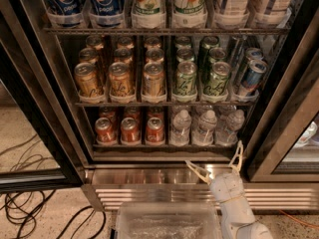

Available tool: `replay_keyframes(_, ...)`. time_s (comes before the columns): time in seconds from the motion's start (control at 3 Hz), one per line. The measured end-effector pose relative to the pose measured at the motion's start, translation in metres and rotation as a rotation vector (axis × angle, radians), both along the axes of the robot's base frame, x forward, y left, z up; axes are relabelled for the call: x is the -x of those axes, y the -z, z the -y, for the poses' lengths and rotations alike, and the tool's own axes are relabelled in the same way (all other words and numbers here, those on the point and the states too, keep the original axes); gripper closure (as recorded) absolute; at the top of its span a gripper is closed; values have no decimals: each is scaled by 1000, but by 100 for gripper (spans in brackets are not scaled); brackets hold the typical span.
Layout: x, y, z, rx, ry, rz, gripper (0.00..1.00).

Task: Pick water bottle from bottom shelf of fridge

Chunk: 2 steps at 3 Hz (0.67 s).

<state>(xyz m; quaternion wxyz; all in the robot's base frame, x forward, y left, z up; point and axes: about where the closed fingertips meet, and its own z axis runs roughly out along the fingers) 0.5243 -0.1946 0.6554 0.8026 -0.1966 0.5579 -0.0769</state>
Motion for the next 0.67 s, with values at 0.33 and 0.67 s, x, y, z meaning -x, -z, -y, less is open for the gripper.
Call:
replay_keyframes(0.33,2,3,18,-7,74,-46,6)
replay_keyframes(0.67,-2,10,32,-18,123,-122,7)
